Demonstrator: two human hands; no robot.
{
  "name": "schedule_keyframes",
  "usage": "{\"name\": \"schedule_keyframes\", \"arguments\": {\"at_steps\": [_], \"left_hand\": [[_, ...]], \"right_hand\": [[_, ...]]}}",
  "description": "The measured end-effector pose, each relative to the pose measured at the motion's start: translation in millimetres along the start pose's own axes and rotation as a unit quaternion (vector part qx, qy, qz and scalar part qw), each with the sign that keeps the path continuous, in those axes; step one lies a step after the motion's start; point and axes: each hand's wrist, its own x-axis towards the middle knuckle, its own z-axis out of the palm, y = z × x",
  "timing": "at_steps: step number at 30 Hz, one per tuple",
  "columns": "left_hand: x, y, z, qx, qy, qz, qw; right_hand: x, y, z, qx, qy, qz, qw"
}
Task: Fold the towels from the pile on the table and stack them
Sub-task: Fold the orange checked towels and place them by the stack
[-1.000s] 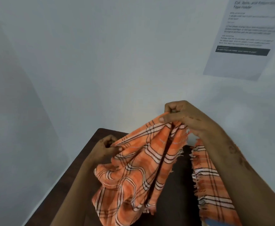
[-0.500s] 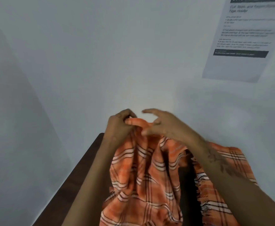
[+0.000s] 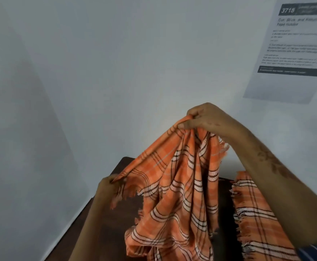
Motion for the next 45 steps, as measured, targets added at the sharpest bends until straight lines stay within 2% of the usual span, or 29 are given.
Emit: {"name": "schedule_keyframes", "arguments": {"at_steps": [3,4,5,7,9,11,13,16,19,21,23,26,30,33,38,45], "left_hand": [[0.3,7.1,-10.8,0.042,-0.046,0.017,0.998],[0.3,11.4,-12.4,0.045,-0.063,0.021,0.997],[-0.4,16.0,-13.6,0.047,-0.073,0.024,0.996],[-1.3,21.7,-16.2,0.065,-0.074,0.025,0.995],[-4.6,26.5,-13.1,0.105,-0.079,0.009,0.991],[-13.4,28.4,-4.6,0.125,-0.096,-0.032,0.987],[-26.6,28.9,11.1,0.085,-0.126,-0.074,0.986],[-42.4,25.1,43.2,0.057,-0.159,-0.088,0.982],[-48.3,20.1,78.2,0.148,-0.175,-0.067,0.971],[-55.0,22.5,95.3,0.227,-0.149,-0.053,0.961],[-63.1,28.4,106.1,0.269,-0.115,-0.052,0.955],[-72.8,34.5,118.3,0.263,-0.112,-0.023,0.958],[-74.7,31.9,132.0,0.195,-0.133,-0.003,0.972],[-74.0,28.7,138.0,0.18,-0.162,0.01,0.97],[-75.8,25.0,136.6,0.167,-0.176,0.034,0.97],[-71.7,22.0,132.2,0.085,-0.227,-0.033,0.97]], "right_hand": [[25.1,29.5,14.3,-0.123,0.119,0.049,0.984],[29.3,39.2,19.8,-0.146,0.13,0.081,0.977],[30.6,47.2,27.1,-0.158,0.106,0.115,0.975],[29.6,60.2,45.6,-0.151,0.0,0.16,0.976],[18.5,67.9,70.5,-0.111,-0.058,0.173,0.977],[-0.9,81.2,97.5,-0.017,-0.03,0.195,0.98],[-25.0,95.7,124.5,0.064,0.027,0.23,0.971],[-62.6,112.3,162.2,0.113,0.056,0.303,0.945],[-93.2,130.7,184.2,0.146,0.043,0.35,0.924],[-110.3,137.4,188.7,0.187,0.038,0.36,0.913],[-119.5,144.4,188.5,0.21,0.062,0.367,0.904],[-121.8,146.1,184.2,0.249,0.061,0.374,0.891],[-126.9,140.7,178.9,0.233,0.001,0.343,0.91],[-128.3,140.7,182.1,0.211,0.001,0.324,0.922],[-124.0,139.4,189.4,0.106,-0.005,0.296,0.949],[-121.1,128.1,195.9,-0.037,-0.025,0.218,0.975]]}}
